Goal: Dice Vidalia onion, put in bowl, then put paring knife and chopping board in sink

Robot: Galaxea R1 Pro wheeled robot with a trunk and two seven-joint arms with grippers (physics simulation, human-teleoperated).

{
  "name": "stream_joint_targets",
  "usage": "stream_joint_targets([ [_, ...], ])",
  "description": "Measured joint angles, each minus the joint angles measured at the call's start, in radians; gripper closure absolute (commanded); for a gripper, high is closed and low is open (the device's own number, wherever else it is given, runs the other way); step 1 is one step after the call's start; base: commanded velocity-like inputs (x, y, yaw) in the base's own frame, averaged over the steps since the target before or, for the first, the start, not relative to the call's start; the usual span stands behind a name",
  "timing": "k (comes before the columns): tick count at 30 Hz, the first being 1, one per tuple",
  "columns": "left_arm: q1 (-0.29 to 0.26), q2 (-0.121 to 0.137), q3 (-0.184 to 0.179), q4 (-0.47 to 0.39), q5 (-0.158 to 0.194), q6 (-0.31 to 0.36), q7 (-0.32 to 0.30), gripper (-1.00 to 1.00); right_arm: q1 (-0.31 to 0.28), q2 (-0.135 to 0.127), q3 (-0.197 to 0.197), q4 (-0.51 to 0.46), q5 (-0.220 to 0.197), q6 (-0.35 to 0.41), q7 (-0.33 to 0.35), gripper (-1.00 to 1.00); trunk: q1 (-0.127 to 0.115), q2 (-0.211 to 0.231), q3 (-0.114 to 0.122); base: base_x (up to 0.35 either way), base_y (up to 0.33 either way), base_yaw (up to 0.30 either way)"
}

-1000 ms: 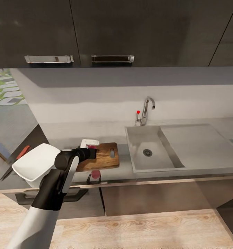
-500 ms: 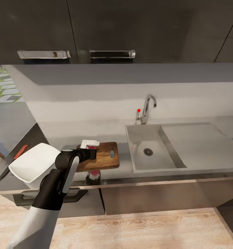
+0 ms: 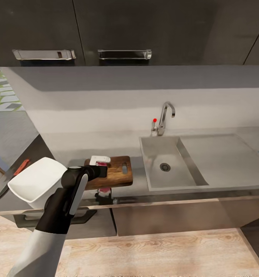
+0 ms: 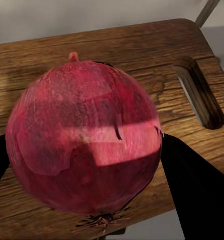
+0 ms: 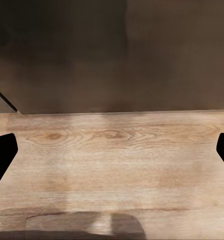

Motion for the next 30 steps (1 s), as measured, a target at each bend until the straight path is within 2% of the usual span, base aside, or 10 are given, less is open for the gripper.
stream_joint_targets([
  [18,0.010,0.000,-0.001,-0.001,-0.001,-0.001,0.000,1.00,0.000,0.000,0.000,-0.001,0.000,0.001,0.000,-1.00,0.000,0.000,-0.028,0.016,0.000,0.000],
  [30,0.011,0.000,0.000,-0.002,-0.001,-0.001,0.000,1.00,0.000,0.000,0.000,-0.001,0.000,0.000,0.000,-1.00,0.000,0.000,-0.031,0.020,0.000,0.000],
])
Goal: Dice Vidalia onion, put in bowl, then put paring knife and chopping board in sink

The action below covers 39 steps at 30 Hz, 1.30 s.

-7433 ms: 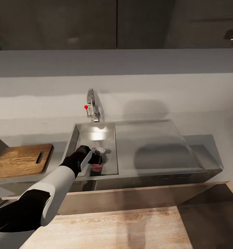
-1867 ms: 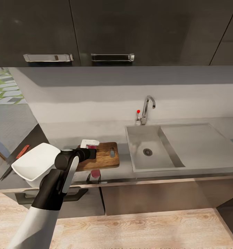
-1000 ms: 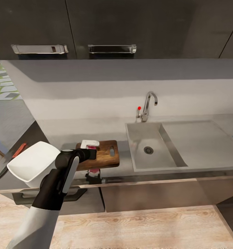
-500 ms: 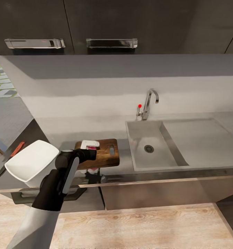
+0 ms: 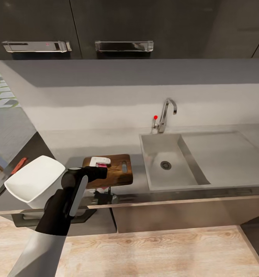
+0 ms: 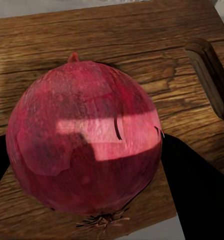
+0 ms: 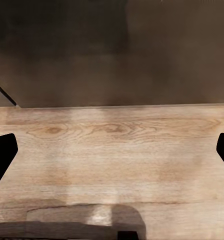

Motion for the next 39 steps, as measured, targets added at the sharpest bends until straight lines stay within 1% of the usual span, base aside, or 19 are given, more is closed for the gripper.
stream_joint_targets([
  [7,0.000,0.000,0.000,-0.001,0.000,0.000,0.000,1.00,0.000,0.000,0.000,0.000,0.000,0.000,0.000,-1.00,0.000,0.000,0.000,0.115,0.000,0.000],
  [22,0.001,0.000,-0.001,0.000,0.000,0.000,0.000,1.00,0.000,0.000,0.000,0.000,0.000,0.000,0.000,-1.00,0.000,0.000,-0.001,0.007,0.000,0.000],
  [39,0.001,-0.001,-0.001,0.000,0.000,0.000,0.000,1.00,0.000,0.000,0.000,0.000,-0.001,0.000,0.000,-1.00,0.000,0.000,-0.023,0.000,0.000,0.000],
])
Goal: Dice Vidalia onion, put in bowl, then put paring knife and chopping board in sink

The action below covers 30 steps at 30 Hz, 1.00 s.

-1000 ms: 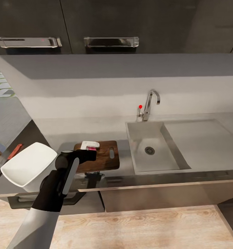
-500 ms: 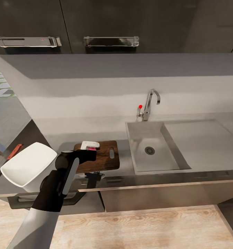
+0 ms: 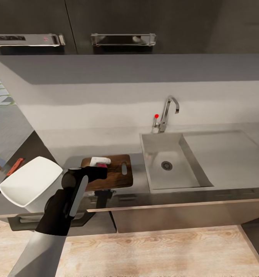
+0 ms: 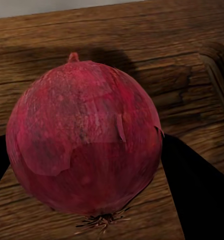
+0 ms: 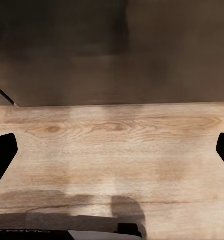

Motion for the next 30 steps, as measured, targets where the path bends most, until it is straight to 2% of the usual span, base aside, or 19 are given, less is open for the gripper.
stream_joint_targets([
  [21,-0.001,0.000,0.000,0.000,0.000,0.000,-0.001,1.00,0.000,0.000,0.000,0.000,0.001,0.000,0.000,-1.00,0.000,0.000,-0.010,0.000,0.000,0.000],
  [30,0.000,0.000,0.000,-0.020,0.001,0.001,0.000,1.00,0.000,0.000,0.000,0.000,0.000,0.000,0.000,-1.00,0.000,0.000,-0.022,0.000,0.000,0.000],
])
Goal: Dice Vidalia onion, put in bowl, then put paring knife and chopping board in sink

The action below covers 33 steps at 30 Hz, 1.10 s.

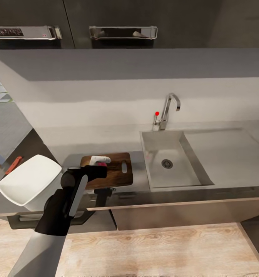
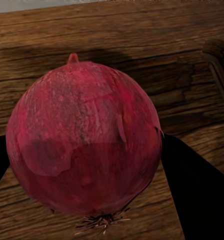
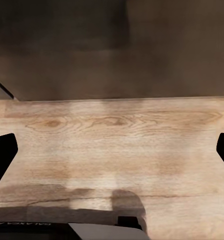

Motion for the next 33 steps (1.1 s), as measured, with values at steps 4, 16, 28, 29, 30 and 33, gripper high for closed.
stream_joint_targets([
  [4,0.000,0.000,0.000,-0.005,0.000,0.000,0.000,1.00,0.000,0.000,0.000,-0.001,0.000,0.000,0.000,-1.00,0.000,0.000,-0.003,0.000,0.000,0.000],
  [16,0.000,0.000,0.000,-0.006,-0.001,0.000,0.000,1.00,0.000,0.000,0.000,-0.002,0.000,-0.001,0.000,-1.00,0.000,0.000,-0.004,0.000,0.000,0.000],
  [28,0.000,0.000,0.000,0.017,0.003,-0.001,0.000,1.00,0.000,0.000,0.000,-0.002,0.001,-0.002,0.001,-1.00,0.000,0.000,0.010,0.000,0.000,0.000],
  [29,0.000,0.000,0.000,0.020,0.003,-0.001,-0.001,1.00,0.000,0.000,0.000,-0.002,0.001,-0.002,0.001,-1.00,0.000,0.000,0.012,0.000,0.000,0.000],
  [30,0.000,0.000,0.000,0.020,0.002,-0.001,0.000,1.00,0.000,0.000,0.000,-0.002,0.000,-0.002,0.001,-1.00,0.000,0.000,0.013,0.000,0.000,0.000],
  [33,0.000,0.000,0.000,0.021,-0.002,-0.001,0.000,1.00,0.000,0.000,0.000,-0.002,0.001,-0.002,0.001,-1.00,0.000,0.000,0.018,0.000,0.000,0.000],
])
